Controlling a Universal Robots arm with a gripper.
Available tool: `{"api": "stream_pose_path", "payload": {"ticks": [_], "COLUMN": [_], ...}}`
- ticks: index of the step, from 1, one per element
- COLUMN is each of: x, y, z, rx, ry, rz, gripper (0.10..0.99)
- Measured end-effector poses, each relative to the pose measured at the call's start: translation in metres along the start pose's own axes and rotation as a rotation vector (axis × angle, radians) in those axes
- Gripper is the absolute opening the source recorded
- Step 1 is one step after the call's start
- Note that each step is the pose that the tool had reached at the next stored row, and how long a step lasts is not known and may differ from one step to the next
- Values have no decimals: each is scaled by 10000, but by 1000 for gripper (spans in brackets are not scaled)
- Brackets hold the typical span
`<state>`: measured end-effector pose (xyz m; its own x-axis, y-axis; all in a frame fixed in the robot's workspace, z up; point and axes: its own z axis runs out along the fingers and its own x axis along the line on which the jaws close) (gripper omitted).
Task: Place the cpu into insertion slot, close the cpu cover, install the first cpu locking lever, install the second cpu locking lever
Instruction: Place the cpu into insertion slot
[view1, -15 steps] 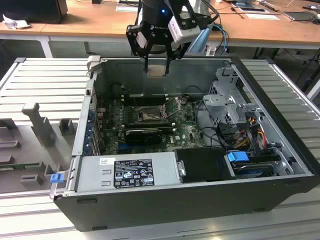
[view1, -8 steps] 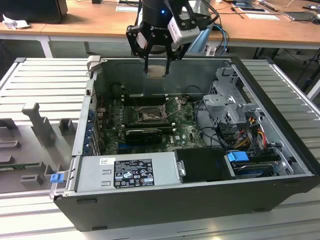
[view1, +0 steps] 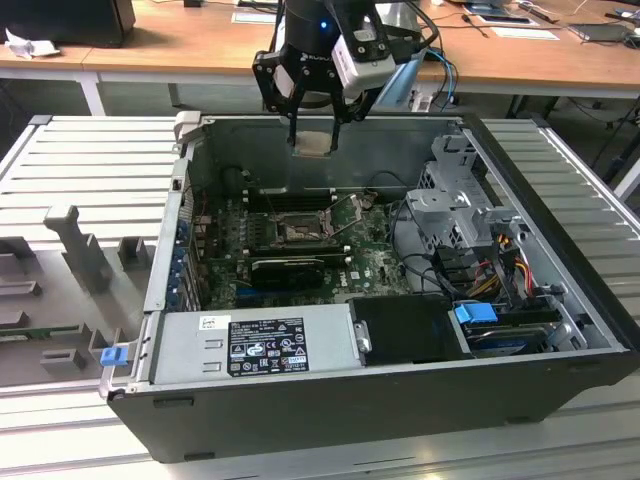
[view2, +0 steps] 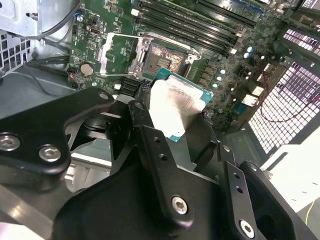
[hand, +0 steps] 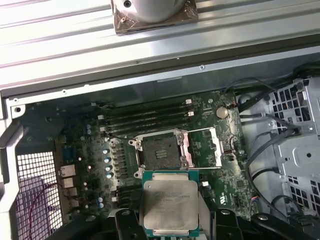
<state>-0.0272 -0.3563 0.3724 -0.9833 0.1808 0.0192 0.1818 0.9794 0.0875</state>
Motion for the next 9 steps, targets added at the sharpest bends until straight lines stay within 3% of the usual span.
{"api": "stream_pose_path", "payload": {"ticks": [9], "x": [0], "y": [-2], "z": [20], "rx": [-10], "ry": [-48], "rz": [552], "gripper": [525]}}
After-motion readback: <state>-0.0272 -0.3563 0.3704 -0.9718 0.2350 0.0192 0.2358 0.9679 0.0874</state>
